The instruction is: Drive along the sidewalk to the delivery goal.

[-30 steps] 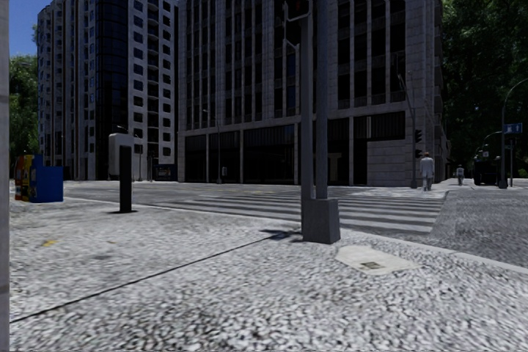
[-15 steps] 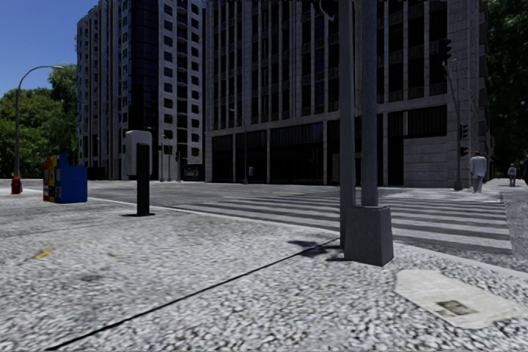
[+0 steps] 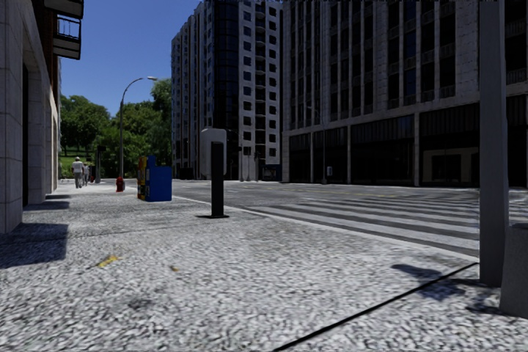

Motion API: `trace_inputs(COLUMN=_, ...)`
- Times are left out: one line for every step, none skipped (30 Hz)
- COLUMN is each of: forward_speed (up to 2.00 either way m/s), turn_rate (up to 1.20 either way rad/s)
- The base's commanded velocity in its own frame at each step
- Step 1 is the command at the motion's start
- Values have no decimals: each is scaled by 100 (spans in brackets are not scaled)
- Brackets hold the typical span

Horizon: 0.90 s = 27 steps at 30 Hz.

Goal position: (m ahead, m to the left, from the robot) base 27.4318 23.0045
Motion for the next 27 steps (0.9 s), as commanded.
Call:
trace_inputs(forward_speed=145, turn_rate=67)
trace_inputs(forward_speed=146, turn_rate=67)
trace_inputs(forward_speed=146, turn_rate=67)
trace_inputs(forward_speed=146, turn_rate=67)
trace_inputs(forward_speed=146, turn_rate=64)
trace_inputs(forward_speed=146, turn_rate=64)
trace_inputs(forward_speed=146, turn_rate=63)
trace_inputs(forward_speed=147, turn_rate=63)
trace_inputs(forward_speed=147, turn_rate=62)
trace_inputs(forward_speed=148, turn_rate=61)
trace_inputs(forward_speed=148, turn_rate=61)
trace_inputs(forward_speed=151, turn_rate=60)
trace_inputs(forward_speed=200, turn_rate=60)
trace_inputs(forward_speed=200, turn_rate=60)
trace_inputs(forward_speed=200, turn_rate=60)
trace_inputs(forward_speed=200, turn_rate=60)
trace_inputs(forward_speed=200, turn_rate=60)
trace_inputs(forward_speed=200, turn_rate=60)
trace_inputs(forward_speed=200, turn_rate=60)
trace_inputs(forward_speed=200, turn_rate=60)
trace_inputs(forward_speed=200, turn_rate=60)
trace_inputs(forward_speed=200, turn_rate=60)
trace_inputs(forward_speed=200, turn_rate=60)
trace_inputs(forward_speed=200, turn_rate=60)
trace_inputs(forward_speed=200, turn_rate=60)
trace_inputs(forward_speed=200, turn_rate=60)
trace_inputs(forward_speed=200, turn_rate=60)
